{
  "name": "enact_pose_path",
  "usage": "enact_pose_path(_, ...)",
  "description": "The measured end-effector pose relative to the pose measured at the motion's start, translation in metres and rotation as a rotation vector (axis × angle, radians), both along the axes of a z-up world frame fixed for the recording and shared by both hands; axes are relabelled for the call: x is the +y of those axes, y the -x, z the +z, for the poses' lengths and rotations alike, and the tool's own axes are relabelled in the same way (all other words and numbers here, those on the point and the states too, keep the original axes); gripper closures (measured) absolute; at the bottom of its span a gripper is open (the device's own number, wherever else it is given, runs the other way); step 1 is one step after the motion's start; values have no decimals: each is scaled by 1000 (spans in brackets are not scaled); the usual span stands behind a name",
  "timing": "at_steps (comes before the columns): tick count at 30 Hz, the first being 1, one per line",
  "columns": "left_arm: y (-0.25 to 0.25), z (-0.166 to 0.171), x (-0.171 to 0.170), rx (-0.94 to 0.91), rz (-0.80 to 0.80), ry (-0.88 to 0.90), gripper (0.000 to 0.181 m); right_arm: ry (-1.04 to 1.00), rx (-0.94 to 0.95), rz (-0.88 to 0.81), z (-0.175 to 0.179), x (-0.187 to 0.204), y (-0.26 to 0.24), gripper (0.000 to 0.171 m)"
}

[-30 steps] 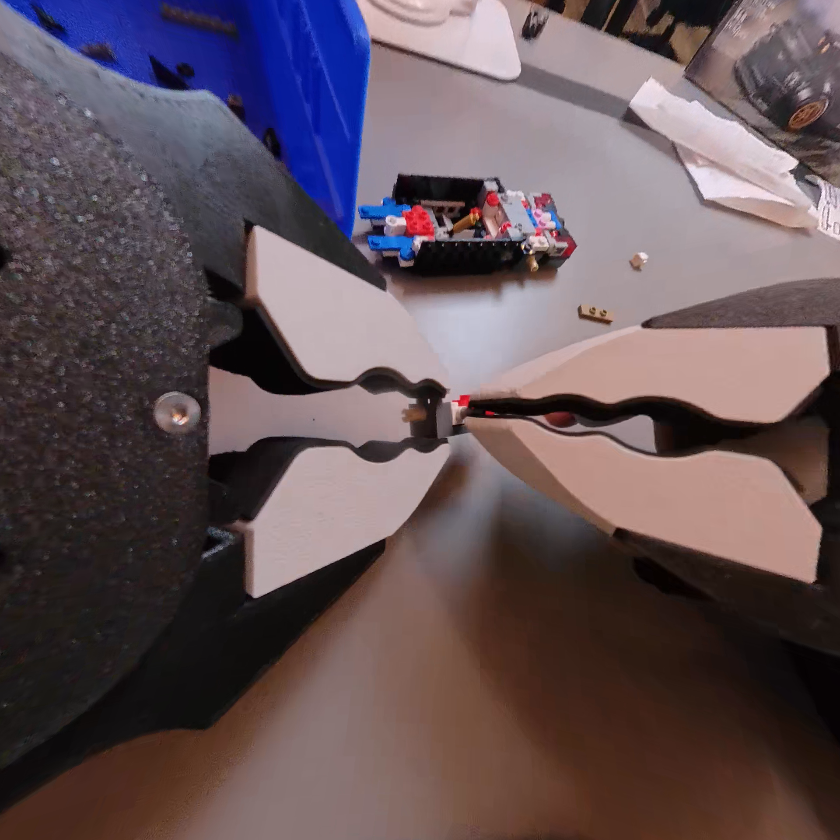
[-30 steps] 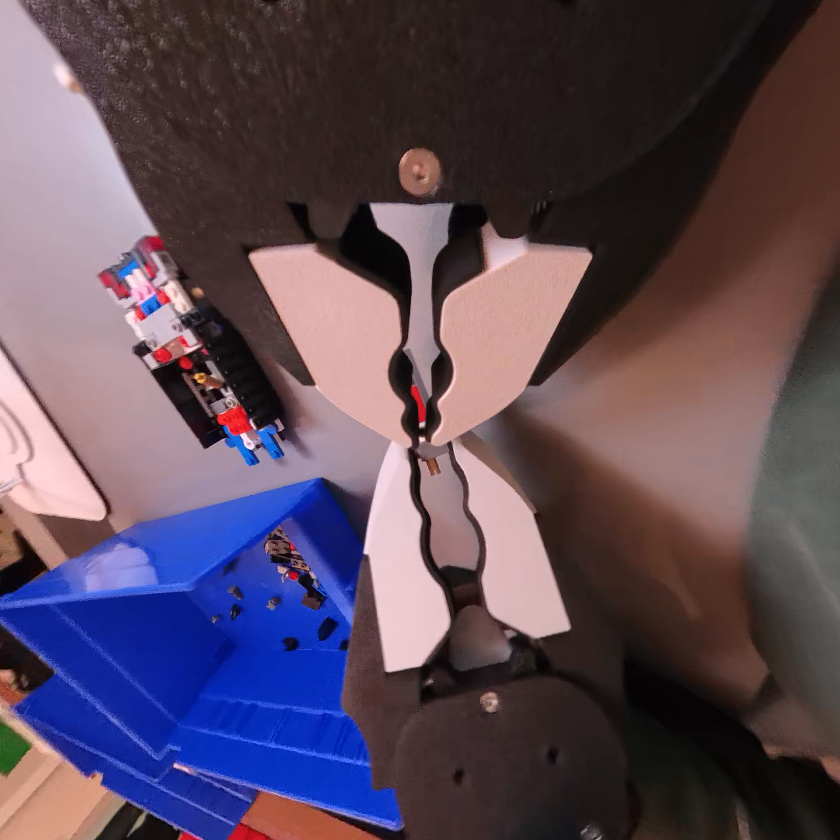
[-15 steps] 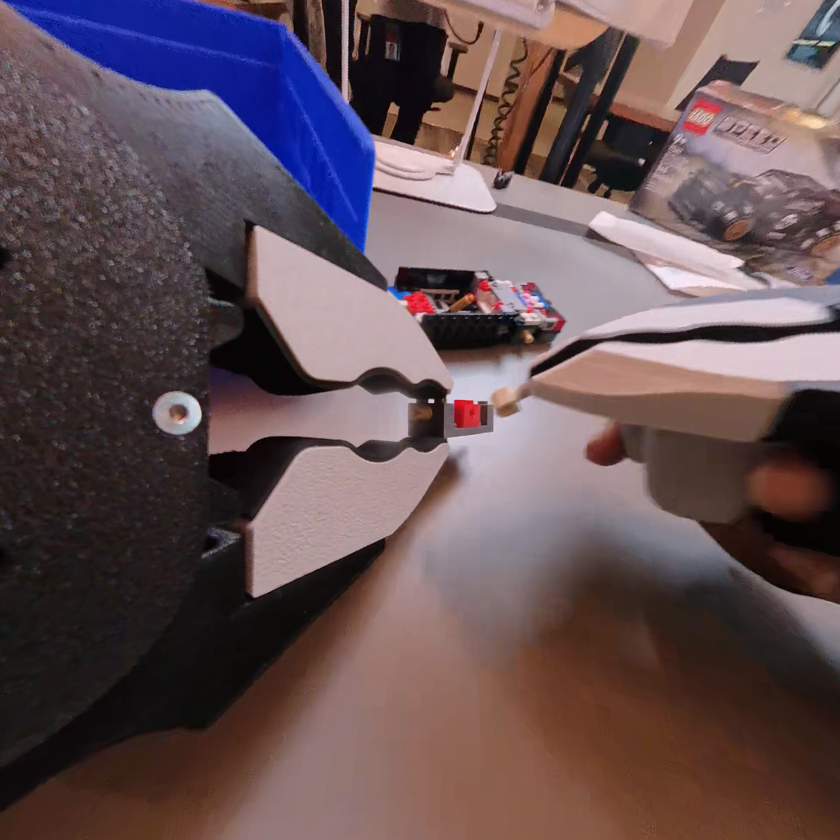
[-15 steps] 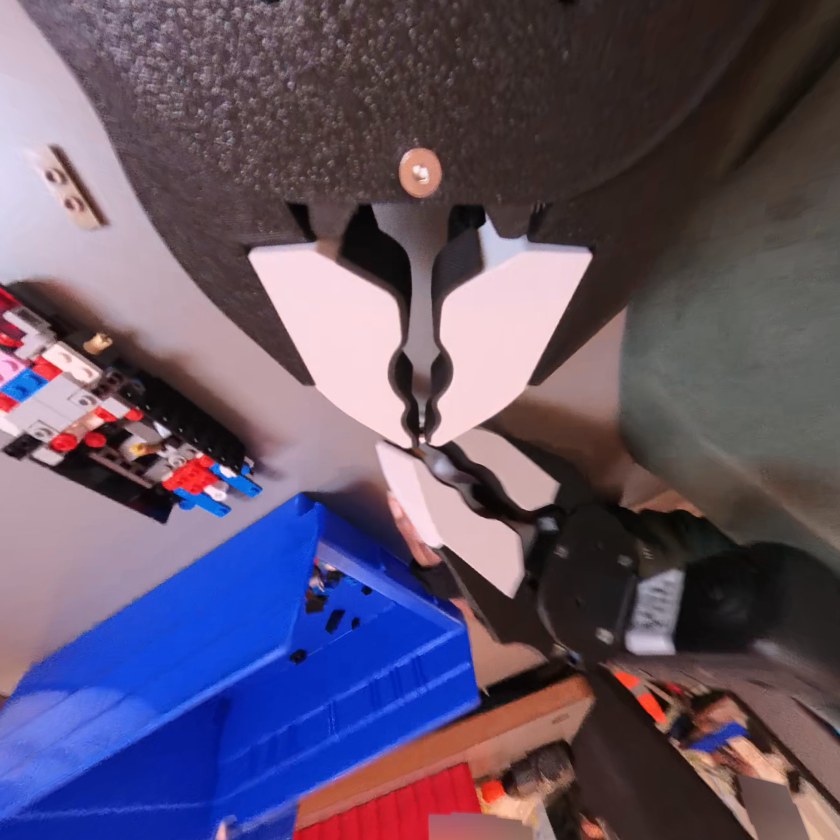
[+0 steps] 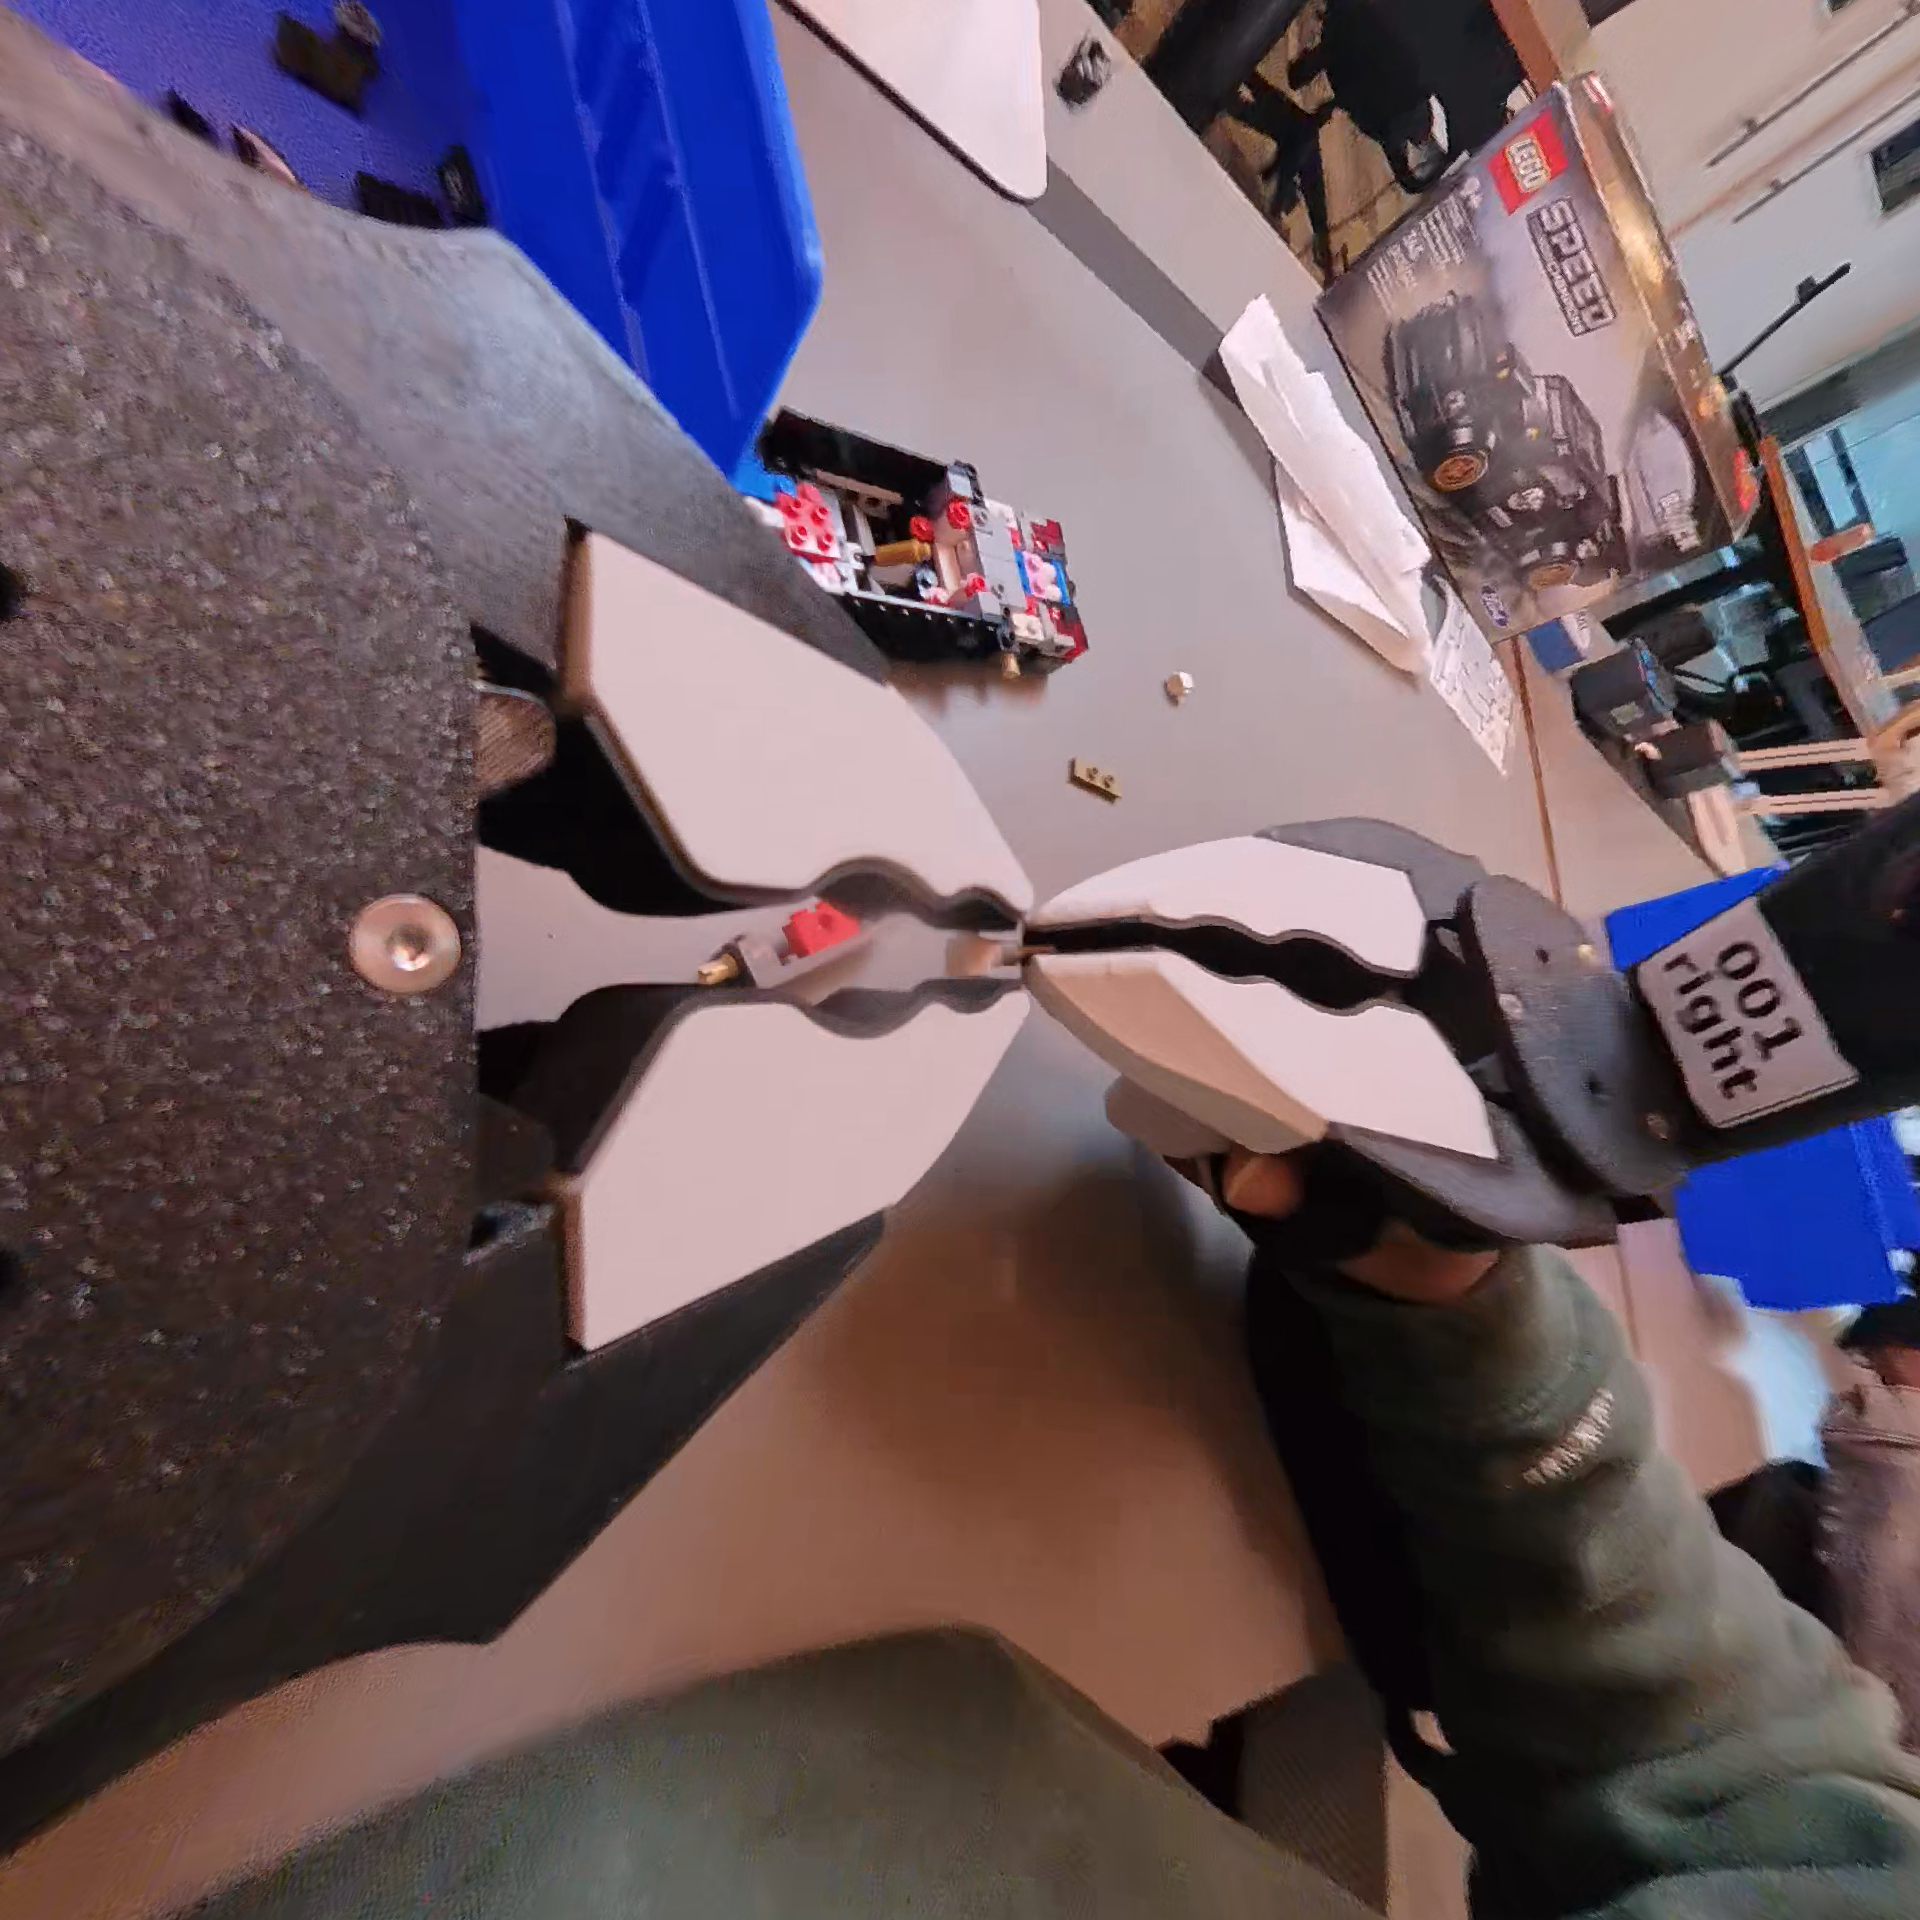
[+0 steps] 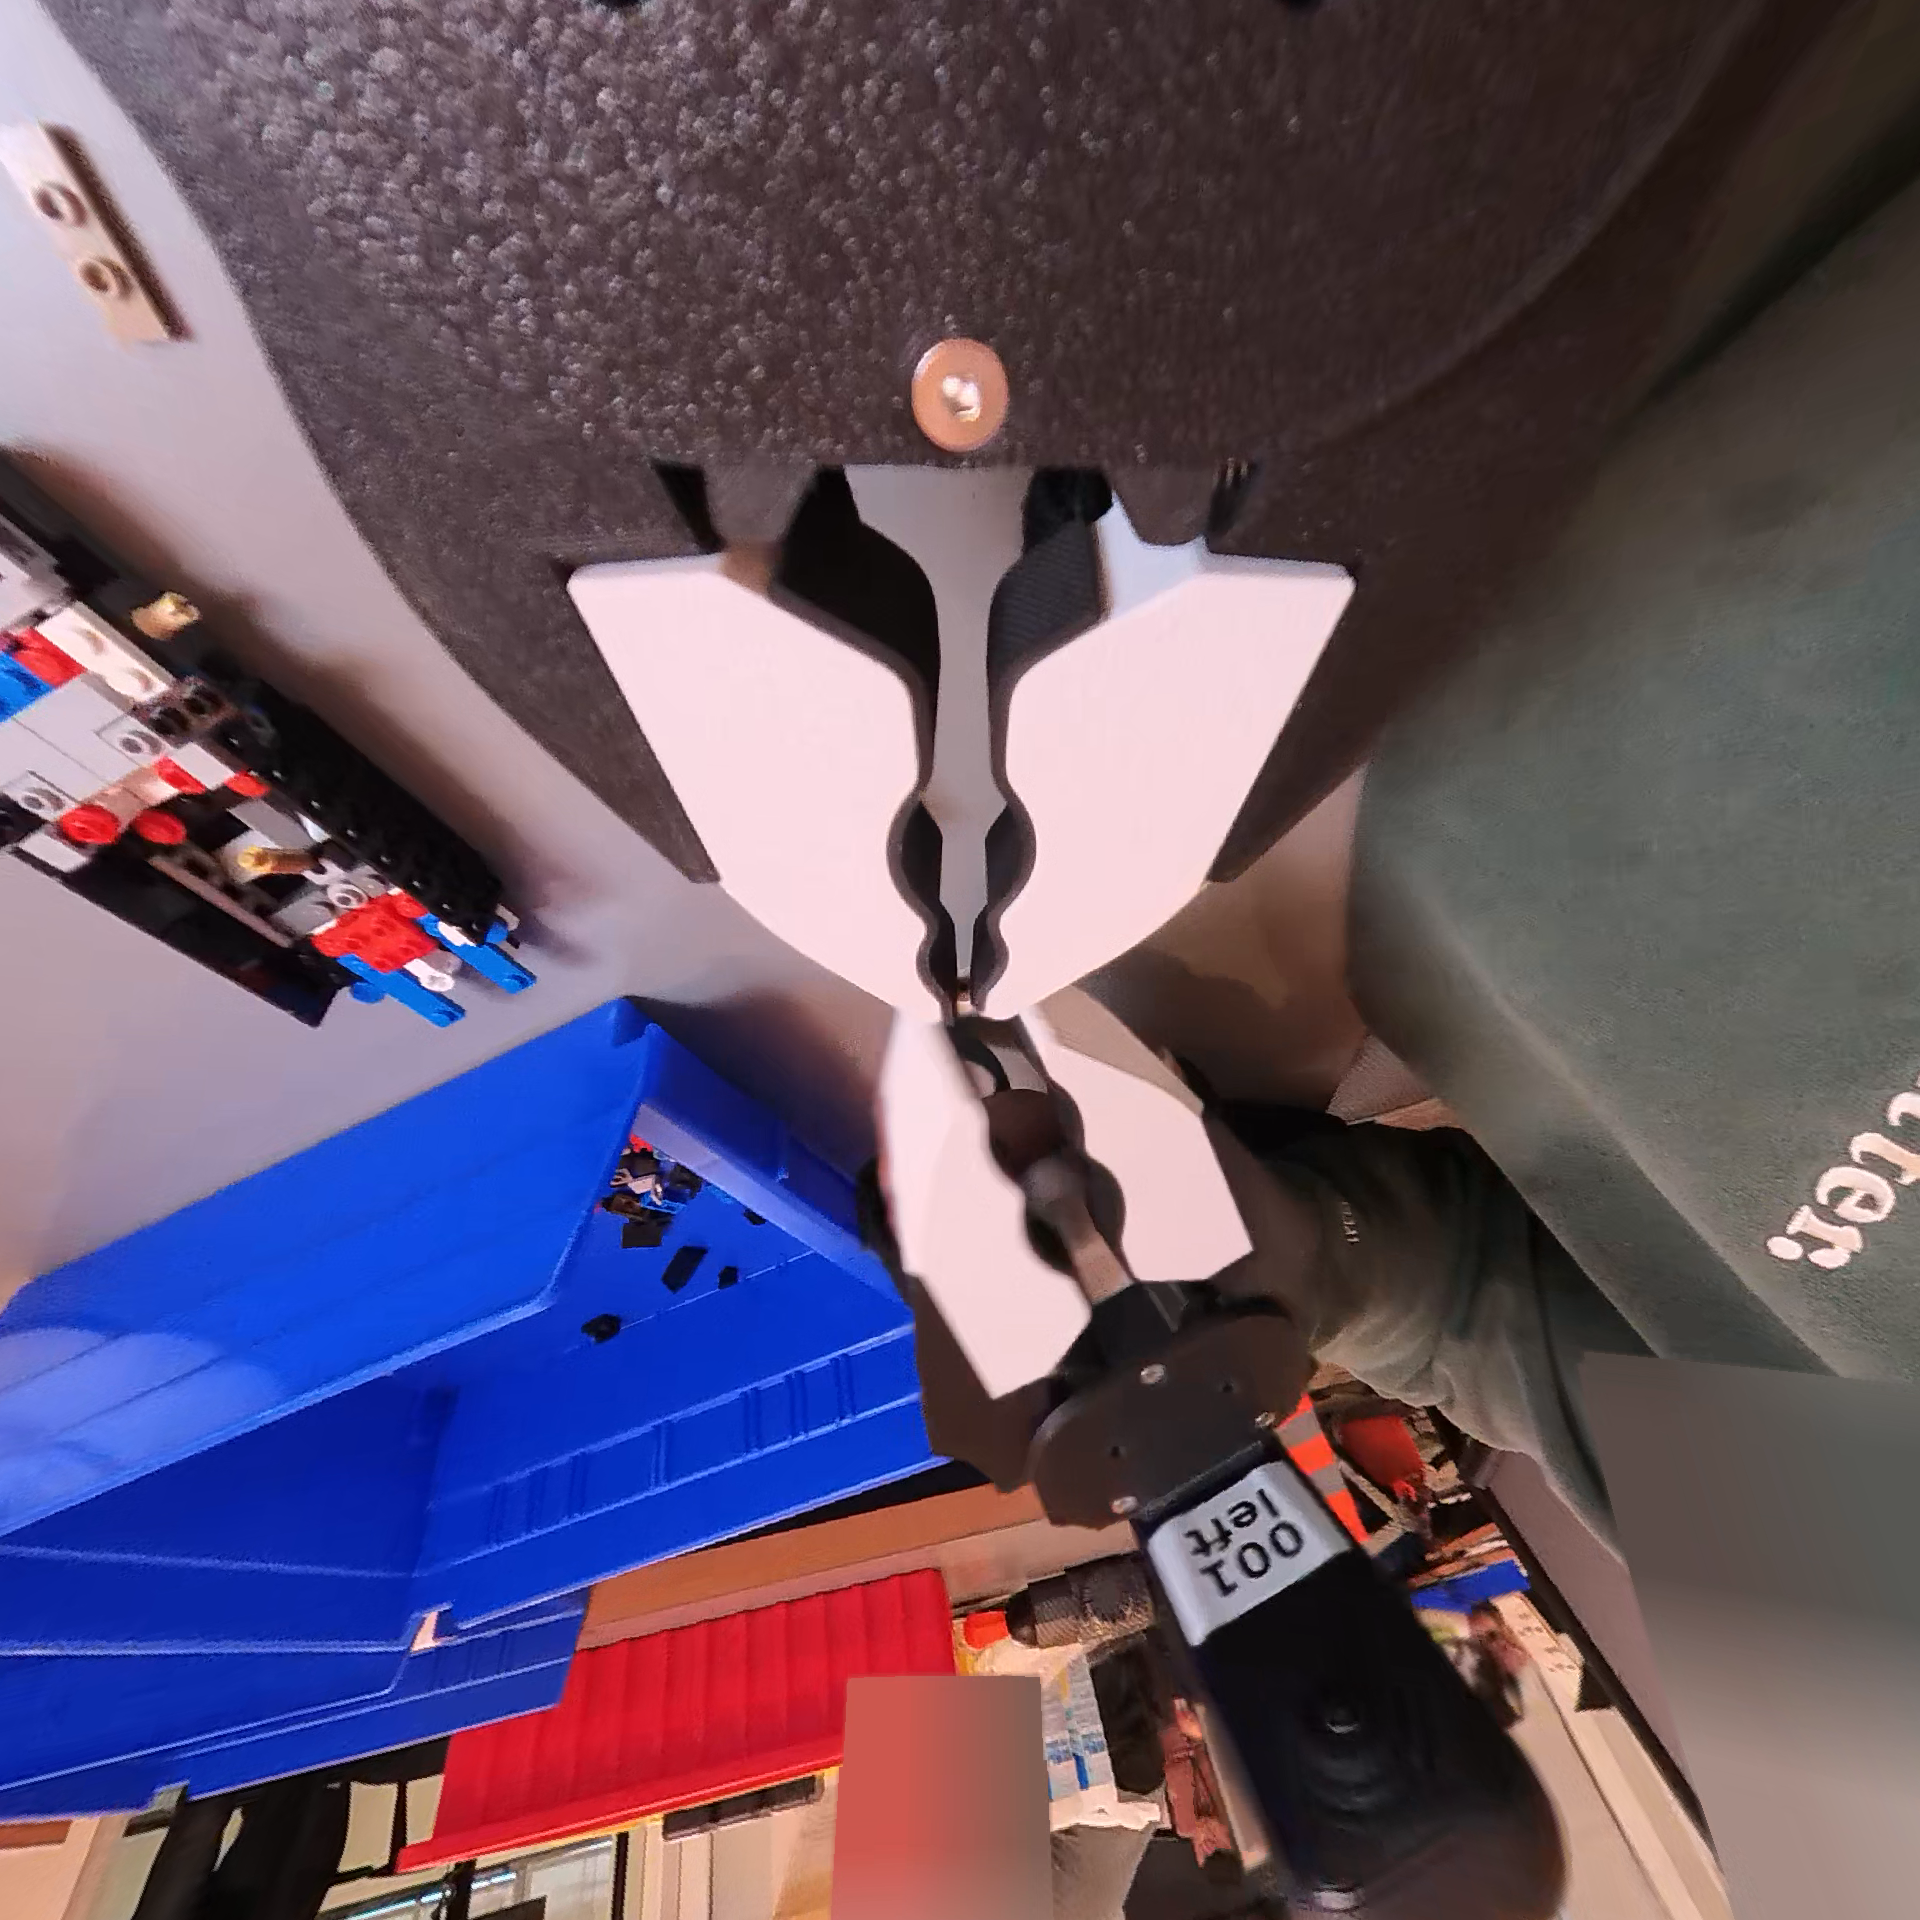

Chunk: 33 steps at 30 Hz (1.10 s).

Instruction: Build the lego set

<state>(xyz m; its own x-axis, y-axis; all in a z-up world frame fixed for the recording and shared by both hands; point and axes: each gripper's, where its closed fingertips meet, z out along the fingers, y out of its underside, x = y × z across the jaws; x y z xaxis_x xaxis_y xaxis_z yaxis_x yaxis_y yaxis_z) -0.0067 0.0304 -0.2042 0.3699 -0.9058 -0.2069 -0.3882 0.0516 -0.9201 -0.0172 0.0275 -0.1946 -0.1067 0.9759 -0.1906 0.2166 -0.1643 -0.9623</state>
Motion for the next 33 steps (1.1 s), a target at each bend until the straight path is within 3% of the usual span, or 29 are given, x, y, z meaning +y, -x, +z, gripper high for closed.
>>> enact_pose_path(8, -1, 21, -8, 8, -37, -23, 173, 143, 179, 96, 30, -10, -5, 170)
enact_pose_path(10, 14, 3, 2, 154, 26, -71, 173, 242, 389, 106, 70, -2, -22, 171)
enact_pose_path(12, 29, 2, 10, 128, 71, -51, 173, 156, 434, 34, 88, 13, -38, 171)
enact_pose_path(15, 51, 32, 34, 86, 201, -129, 173, 52, 381, -21, 82, 16, -42, 171)
enact_pose_path(19, 74, 32, 46, 141, 292, -198, 174, 47, 298, -26, 64, 17, -31, 171)
enact_pose_path(23, 53, 32, 33, 158, 220, -246, 174, -29, 149, -99, 36, 17, -9, 170)
enact_pose_path(26, 35, 27, 26, 226, 195, -342, 174, 37, 109, -92, 28, 10, 3, 146)
enact_pose_path(33, 16, 22, 16, 331, 168, -491, 174, 198, 83, -110, 22, 13, 10, 156)
